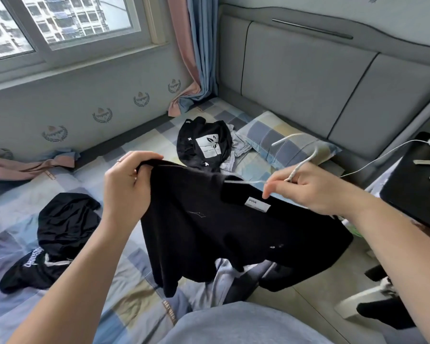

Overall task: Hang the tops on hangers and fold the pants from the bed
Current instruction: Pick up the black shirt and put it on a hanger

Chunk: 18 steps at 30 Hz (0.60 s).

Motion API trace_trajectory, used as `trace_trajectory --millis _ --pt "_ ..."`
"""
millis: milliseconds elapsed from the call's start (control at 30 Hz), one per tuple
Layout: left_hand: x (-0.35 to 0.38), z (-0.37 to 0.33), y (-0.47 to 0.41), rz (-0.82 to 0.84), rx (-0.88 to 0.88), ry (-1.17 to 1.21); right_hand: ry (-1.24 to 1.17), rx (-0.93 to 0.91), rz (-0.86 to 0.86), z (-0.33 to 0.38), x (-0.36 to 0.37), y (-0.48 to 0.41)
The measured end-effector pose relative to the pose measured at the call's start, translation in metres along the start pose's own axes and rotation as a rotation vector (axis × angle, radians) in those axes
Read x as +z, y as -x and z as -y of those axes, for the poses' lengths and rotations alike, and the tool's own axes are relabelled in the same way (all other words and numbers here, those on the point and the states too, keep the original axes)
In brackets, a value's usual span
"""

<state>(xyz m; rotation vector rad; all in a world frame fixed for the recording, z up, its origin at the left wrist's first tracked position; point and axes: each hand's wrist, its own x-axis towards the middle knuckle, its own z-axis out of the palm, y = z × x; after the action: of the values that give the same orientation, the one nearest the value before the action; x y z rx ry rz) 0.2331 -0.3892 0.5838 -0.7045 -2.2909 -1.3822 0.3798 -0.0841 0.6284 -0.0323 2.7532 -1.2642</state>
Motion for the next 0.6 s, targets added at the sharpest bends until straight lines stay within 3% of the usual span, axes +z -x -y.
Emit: trace_trajectory --millis 67,133,200,300,433,500,600 --pt "-0.002 -0.006 -0.002 0.015 0.053 0.070 0.109 0.052 0.017 -0.007 0.011 -0.006" --pt "-0.003 -0.009 -0.003 0.047 0.082 0.099 0.155 0.056 -0.094 -0.011 0.019 -0.009" --pt "-0.005 -0.007 -0.004 0.055 0.046 0.089 0.059 0.013 -0.202 -0.011 0.022 -0.007" --pt "-0.008 0.001 -0.005 0.019 -0.088 0.063 -0.192 -0.082 -0.224 -0.006 0.021 -0.001" --pt "-0.007 0.006 -0.007 0.013 -0.170 0.055 -0.215 -0.143 -0.225 0.006 0.023 0.001" --pt "-0.006 0.004 -0.006 0.080 -0.167 0.021 -0.164 -0.158 -0.251 0.010 0.024 0.000" --pt "-0.006 -0.004 -0.006 0.265 -0.014 -0.107 -0.086 -0.133 -0.254 0.013 0.029 -0.005"
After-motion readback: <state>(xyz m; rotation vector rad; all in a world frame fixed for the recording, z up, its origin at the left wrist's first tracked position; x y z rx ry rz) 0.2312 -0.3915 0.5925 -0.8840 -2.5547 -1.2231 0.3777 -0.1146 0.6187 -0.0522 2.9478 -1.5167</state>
